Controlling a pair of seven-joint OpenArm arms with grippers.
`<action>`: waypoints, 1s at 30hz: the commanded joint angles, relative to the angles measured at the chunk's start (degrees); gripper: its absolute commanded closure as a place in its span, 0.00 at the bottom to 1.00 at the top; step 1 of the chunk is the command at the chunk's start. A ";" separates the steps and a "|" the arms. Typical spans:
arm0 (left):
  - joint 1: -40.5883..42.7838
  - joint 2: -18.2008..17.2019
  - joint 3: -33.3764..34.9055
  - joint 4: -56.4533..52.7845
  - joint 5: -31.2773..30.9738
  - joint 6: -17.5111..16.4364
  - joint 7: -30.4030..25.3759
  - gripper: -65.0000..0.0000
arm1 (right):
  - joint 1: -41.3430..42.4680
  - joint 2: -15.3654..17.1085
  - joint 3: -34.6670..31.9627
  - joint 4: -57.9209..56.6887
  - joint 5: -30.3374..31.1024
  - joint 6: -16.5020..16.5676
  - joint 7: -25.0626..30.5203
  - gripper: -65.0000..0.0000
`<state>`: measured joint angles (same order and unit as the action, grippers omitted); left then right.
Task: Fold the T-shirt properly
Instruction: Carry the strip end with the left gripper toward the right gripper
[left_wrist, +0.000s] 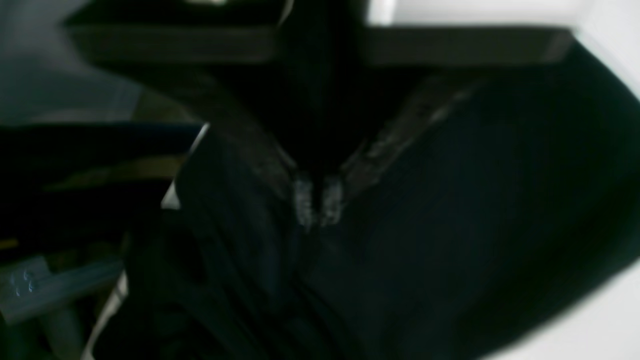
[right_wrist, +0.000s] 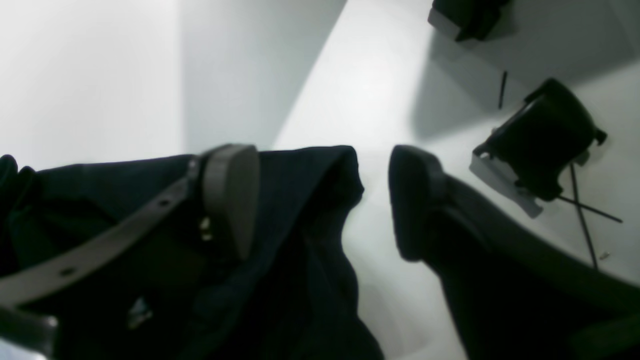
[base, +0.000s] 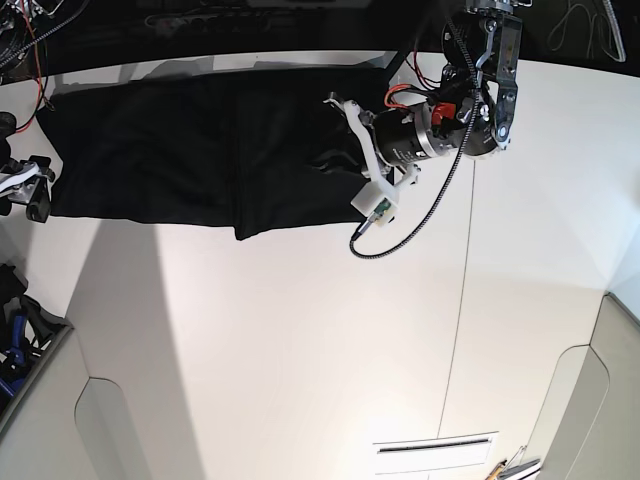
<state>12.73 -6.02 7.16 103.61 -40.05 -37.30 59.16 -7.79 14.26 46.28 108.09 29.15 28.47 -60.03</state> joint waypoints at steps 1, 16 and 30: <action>0.02 0.28 1.11 1.01 -0.81 -0.15 -0.79 1.00 | 0.46 0.98 0.35 1.03 1.05 -0.20 1.55 0.38; -0.50 2.21 25.16 1.01 12.94 8.57 -6.84 1.00 | 0.46 0.96 0.35 1.03 1.09 -0.20 1.53 0.38; -2.69 2.64 26.99 2.86 12.46 7.06 -5.73 0.71 | -0.61 4.33 0.35 -0.24 -1.97 -0.20 2.93 0.38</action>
<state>10.48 -3.79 34.11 105.21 -26.61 -29.39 54.19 -8.58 17.54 46.26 107.28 27.03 28.49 -58.00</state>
